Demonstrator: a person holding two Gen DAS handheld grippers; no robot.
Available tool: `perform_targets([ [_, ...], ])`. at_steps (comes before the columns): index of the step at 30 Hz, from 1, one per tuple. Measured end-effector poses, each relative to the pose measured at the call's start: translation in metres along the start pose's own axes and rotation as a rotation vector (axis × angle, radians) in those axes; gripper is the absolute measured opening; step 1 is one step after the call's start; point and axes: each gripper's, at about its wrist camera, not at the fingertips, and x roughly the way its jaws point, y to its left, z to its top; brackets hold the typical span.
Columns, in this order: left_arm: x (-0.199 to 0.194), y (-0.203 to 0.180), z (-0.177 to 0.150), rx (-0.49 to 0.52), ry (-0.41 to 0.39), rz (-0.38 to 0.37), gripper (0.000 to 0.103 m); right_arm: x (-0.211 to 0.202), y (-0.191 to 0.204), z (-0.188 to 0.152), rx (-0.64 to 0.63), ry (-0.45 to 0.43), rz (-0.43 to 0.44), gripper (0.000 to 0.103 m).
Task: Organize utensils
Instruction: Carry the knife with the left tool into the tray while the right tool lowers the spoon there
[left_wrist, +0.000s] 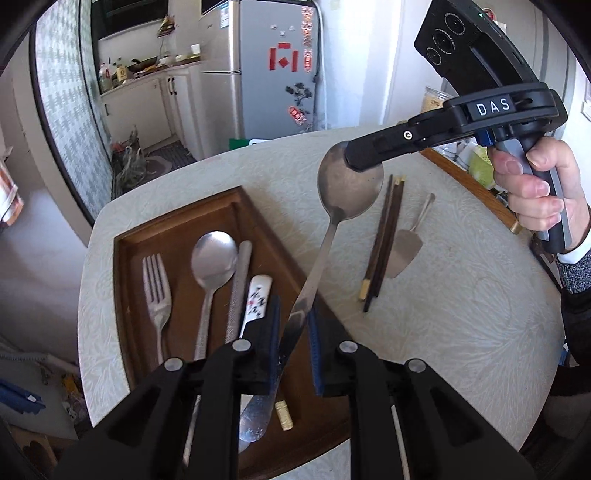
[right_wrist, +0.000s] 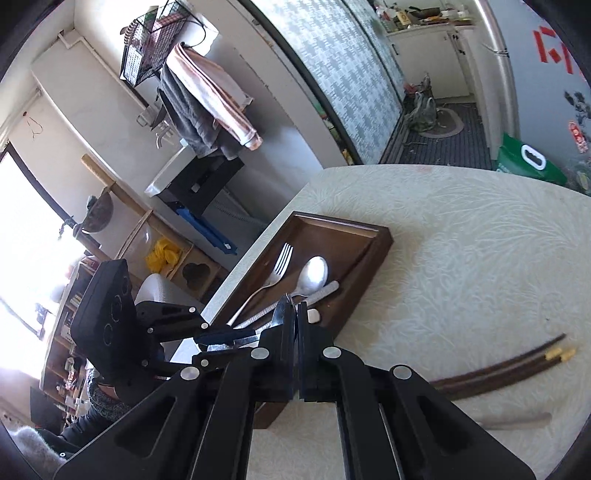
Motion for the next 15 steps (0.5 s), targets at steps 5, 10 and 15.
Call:
perform_targets([
  [5, -0.002, 0.025, -0.016, -0.064, 0.017, 0.020, 0.016, 0.043, 0.002, 0.011, 0.009, 0.064, 0.054, 0.002],
  [10, 0.003, 0.036, -0.025, -0.093, 0.037, 0.028, 0.016, 0.078, 0.003, 0.026, 0.001, 0.127, 0.055, 0.002],
  [15, 0.009, 0.047, -0.032, -0.105, 0.059, 0.041, 0.016, 0.108, 0.006, 0.037, -0.013, 0.169, 0.031, 0.002],
])
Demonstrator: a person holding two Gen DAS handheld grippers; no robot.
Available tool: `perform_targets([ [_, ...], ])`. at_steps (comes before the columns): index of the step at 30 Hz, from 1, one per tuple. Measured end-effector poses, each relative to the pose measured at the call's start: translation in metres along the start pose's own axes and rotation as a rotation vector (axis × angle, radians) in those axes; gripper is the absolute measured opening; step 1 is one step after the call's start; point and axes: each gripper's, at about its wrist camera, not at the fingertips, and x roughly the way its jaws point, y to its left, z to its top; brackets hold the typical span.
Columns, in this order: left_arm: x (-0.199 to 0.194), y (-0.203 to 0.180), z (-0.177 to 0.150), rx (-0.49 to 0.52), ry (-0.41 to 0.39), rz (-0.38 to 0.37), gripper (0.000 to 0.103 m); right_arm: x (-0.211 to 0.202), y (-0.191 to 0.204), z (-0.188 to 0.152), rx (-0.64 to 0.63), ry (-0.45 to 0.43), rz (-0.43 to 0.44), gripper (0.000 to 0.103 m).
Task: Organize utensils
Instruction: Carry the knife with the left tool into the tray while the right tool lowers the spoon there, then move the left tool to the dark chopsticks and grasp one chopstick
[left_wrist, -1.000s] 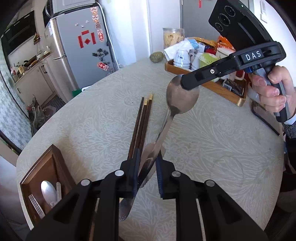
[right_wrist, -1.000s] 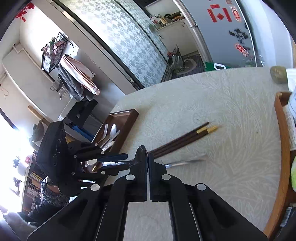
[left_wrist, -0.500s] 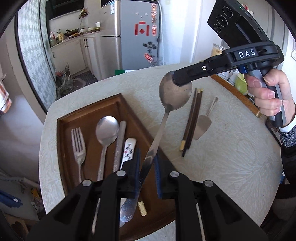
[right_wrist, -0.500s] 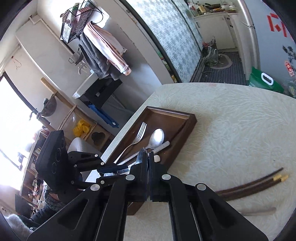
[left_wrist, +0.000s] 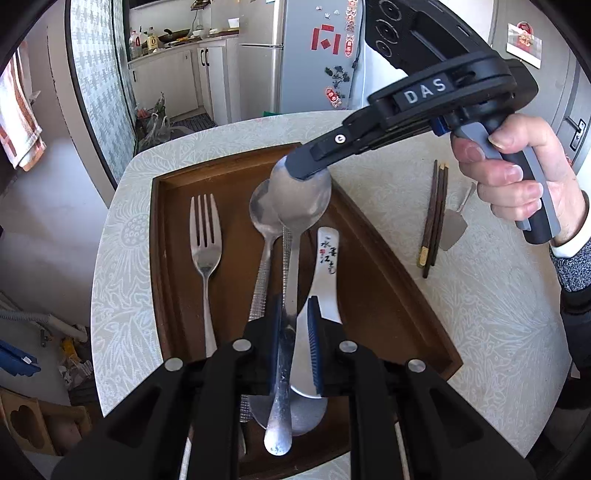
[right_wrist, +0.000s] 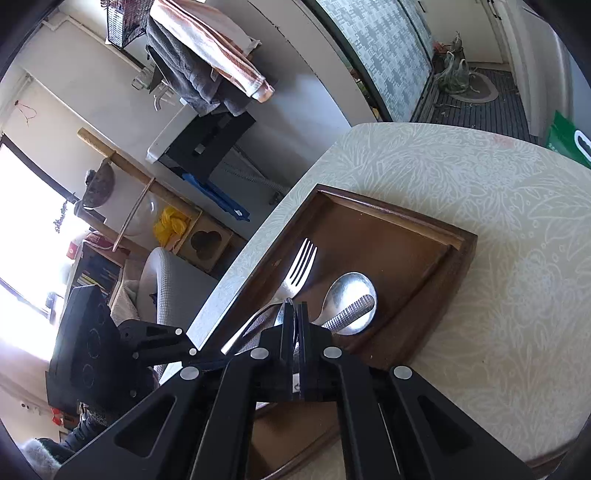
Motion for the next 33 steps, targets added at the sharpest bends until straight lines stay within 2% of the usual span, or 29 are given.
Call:
perform_targets([
  [11, 0.012, 0.007, 0.000, -0.017, 0.032, 0.024, 0.016, 0.036, -0.001, 0.003, -0.007, 0.059, -0.069, 0.005],
  [12, 0.012, 0.007, -0.001, -0.018, 0.033, 0.024, 0.016, 0.035, -0.001, 0.003, -0.002, 0.059, -0.064, 0.009],
  [13, 0.013, 0.007, -0.001, -0.016, 0.034, 0.024, 0.016, 0.034, -0.001, 0.003, 0.003, 0.054, -0.062, 0.022],
  [14, 0.013, 0.007, -0.001, -0.015, 0.034, 0.028, 0.016, 0.031, -0.002, 0.002, 0.007, 0.046, -0.065, 0.030],
  [15, 0.013, 0.007, -0.001, -0.015, 0.034, 0.031, 0.017, 0.028, -0.002, 0.001, 0.010, 0.037, -0.066, 0.044],
  [16, 0.013, 0.007, -0.001, -0.015, 0.035, 0.033, 0.017, 0.024, -0.002, 0.001, 0.014, 0.028, -0.065, 0.050],
  [17, 0.013, 0.005, -0.001, -0.012, 0.036, 0.041, 0.017, 0.020, -0.003, 0.000, 0.017, 0.021, -0.066, 0.050],
  [19, 0.010, 0.003, 0.000, -0.005, 0.031, 0.059, 0.024, 0.011, -0.005, -0.002, 0.025, 0.007, -0.069, 0.051],
  [21, 0.004, 0.000, 0.001, -0.004, 0.011, 0.082, 0.054, 0.002, -0.007, -0.005, 0.030, -0.003, -0.076, 0.053],
  [22, 0.000, -0.001, 0.002, -0.001, -0.011, 0.085, 0.063, -0.006, -0.008, -0.009, 0.031, -0.012, -0.085, 0.054],
  [25, -0.016, -0.009, 0.006, 0.010, -0.070, 0.074, 0.078, -0.030, -0.012, -0.021, 0.030, -0.043, -0.101, 0.064],
  [30, -0.025, -0.039, 0.015, 0.075, -0.123, 0.033, 0.089, -0.088, -0.028, -0.047, 0.063, -0.125, -0.142, 0.074],
  [33, -0.017, -0.062, 0.020, 0.133, -0.120, 0.003, 0.090, -0.120, -0.040, -0.064, 0.086, -0.169, -0.165, 0.075],
])
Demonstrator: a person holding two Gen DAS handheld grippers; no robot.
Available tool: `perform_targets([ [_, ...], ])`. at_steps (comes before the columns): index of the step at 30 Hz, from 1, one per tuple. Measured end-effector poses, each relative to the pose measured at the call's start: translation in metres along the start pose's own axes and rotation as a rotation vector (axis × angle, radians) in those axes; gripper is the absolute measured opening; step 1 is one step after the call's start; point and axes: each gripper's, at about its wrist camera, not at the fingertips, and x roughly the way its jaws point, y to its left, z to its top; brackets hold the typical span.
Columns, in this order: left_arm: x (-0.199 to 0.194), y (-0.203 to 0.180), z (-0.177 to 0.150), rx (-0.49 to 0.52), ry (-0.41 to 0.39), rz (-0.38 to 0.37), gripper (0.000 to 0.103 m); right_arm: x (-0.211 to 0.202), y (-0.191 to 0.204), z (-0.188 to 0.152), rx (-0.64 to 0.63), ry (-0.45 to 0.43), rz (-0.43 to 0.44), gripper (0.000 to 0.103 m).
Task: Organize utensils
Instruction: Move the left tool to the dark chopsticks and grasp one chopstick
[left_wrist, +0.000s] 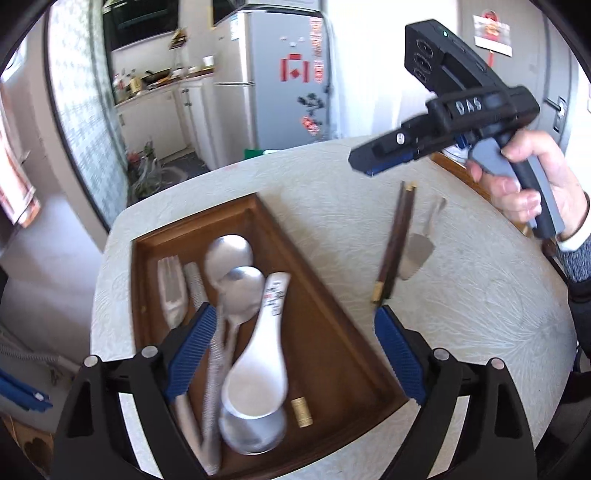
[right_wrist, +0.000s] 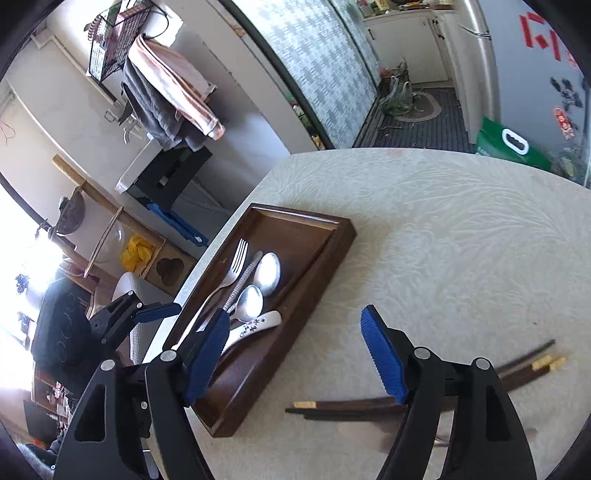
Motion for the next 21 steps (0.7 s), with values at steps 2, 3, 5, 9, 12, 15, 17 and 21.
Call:
perform_targets([
  [2, 0.009, -0.017, 0.004, 0.033, 0.007, -0.023, 0.090, -0.018, -0.013, -0.009, 0.017, -0.024, -0.013, 0.076],
  [3, 0.013, -0.026, 0.006, 0.051, 0.010, -0.033, 0.090, -0.026, -0.019, -0.013, 0.028, -0.036, -0.019, 0.076],
  [5, 0.023, -0.041, 0.007, 0.092, 0.009, -0.045, 0.090, -0.039, -0.035, -0.021, 0.059, -0.055, -0.031, 0.076],
  [9, 0.039, -0.067, 0.014, 0.136, 0.022, -0.066, 0.090, -0.050, -0.068, -0.034, 0.133, -0.067, -0.056, 0.076],
  [12, 0.052, -0.080, 0.021, 0.181, 0.036, -0.077, 0.090, -0.054, -0.087, -0.042, 0.173, -0.081, -0.053, 0.076],
  [15, 0.067, -0.084, 0.031, 0.205, 0.058, -0.083, 0.085, -0.052, -0.098, -0.049, 0.195, -0.085, -0.039, 0.076],
  [17, 0.079, -0.085, 0.041, 0.216, 0.075, -0.076, 0.078, -0.050, -0.103, -0.052, 0.203, -0.087, -0.036, 0.076],
  [21, 0.105, -0.074, 0.057, 0.162, 0.140, -0.067, 0.044, -0.050, -0.108, -0.057, 0.207, -0.094, -0.022, 0.076],
])
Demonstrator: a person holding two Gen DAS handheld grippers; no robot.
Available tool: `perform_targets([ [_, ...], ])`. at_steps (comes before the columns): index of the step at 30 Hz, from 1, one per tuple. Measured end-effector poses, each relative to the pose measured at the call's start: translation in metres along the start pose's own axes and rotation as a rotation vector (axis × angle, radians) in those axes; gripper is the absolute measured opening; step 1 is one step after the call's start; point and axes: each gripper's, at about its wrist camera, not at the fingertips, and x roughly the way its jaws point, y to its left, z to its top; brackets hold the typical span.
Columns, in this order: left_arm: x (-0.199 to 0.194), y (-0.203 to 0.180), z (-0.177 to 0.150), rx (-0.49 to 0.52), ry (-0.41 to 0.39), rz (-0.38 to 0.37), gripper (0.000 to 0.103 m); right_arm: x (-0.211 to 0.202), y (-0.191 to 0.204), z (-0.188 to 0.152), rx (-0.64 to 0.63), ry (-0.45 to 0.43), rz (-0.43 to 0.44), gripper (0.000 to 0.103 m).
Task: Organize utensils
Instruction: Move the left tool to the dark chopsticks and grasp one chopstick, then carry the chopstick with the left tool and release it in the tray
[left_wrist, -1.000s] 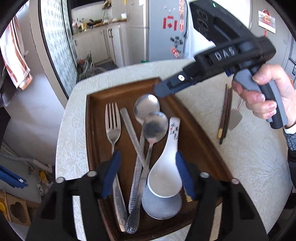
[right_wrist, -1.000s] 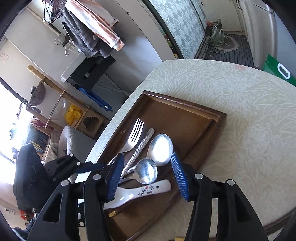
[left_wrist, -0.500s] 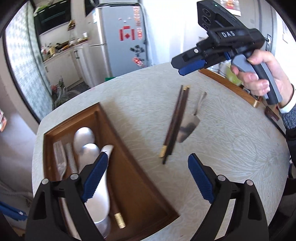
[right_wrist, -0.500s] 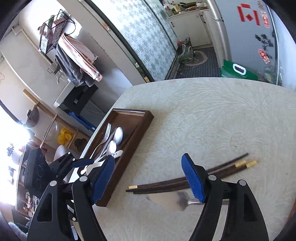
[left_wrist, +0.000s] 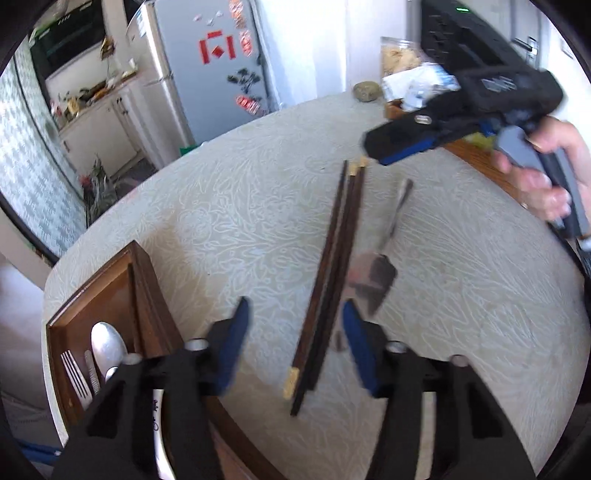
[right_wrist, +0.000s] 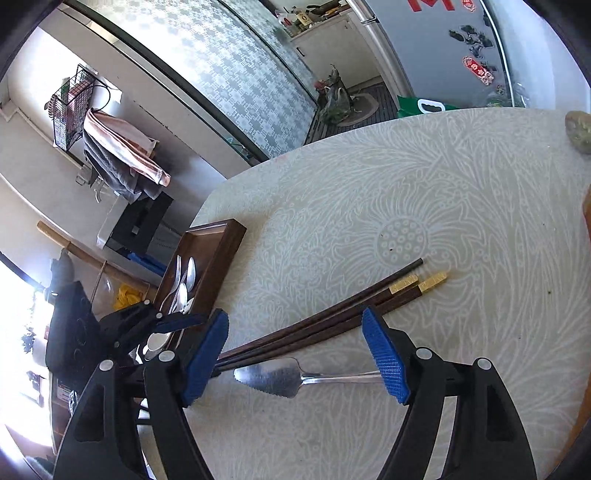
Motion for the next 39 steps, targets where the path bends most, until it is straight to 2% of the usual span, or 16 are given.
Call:
perform_targets([
  [4, 0.024, 0.007, 0.006, -0.019, 0.052, -0.028, 0.036, -0.001, -0.002, -0.001, -0.006, -0.002, 0.010, 0.076],
  [9, 0.027, 0.010, 0.007, -0.016, 0.045, -0.049, 0.035, 0.000, -0.005, -0.001, -0.005, 0.002, 0.008, 0.076],
  [11, 0.026, 0.009, 0.006, -0.016, 0.039, -0.082, 0.034, 0.001, -0.006, -0.002, -0.004, 0.006, 0.006, 0.076],
  [14, 0.026, 0.003, 0.004, 0.026, 0.029, -0.040, 0.034, 0.001, -0.006, -0.001, -0.002, 0.007, 0.003, 0.076],
  [22, 0.031, -0.002, 0.012, 0.055, 0.026, -0.035, 0.034, -0.001, -0.010, -0.002, 0.005, 0.001, 0.004, 0.076],
  [29, 0.041, -0.006, 0.018, 0.093, 0.065, -0.043, 0.034, -0.002, -0.011, -0.001, 0.009, -0.003, 0.006, 0.076],
  [30, 0.041, -0.006, 0.018, 0.093, 0.066, -0.042, 0.031, -0.002, -0.011, -0.001, 0.010, -0.003, 0.005, 0.076],
  [31, 0.040, -0.007, 0.018, 0.092, 0.066, -0.053, 0.022, -0.002, -0.011, -0.001, 0.011, -0.003, 0.006, 0.076],
  [34, 0.040, -0.015, 0.018, 0.107, 0.063, -0.054, 0.009, -0.002, -0.013, -0.001, 0.020, -0.005, 0.003, 0.076],
  [37, 0.040, -0.024, 0.017, 0.131, 0.058, -0.018, 0.006, -0.004, -0.017, -0.001, 0.041, -0.013, 0.010, 0.076],
  [39, 0.039, -0.023, 0.016, 0.124, 0.051, -0.022, 0.006, -0.003, -0.019, 0.000, 0.060, -0.022, 0.024, 0.076],
])
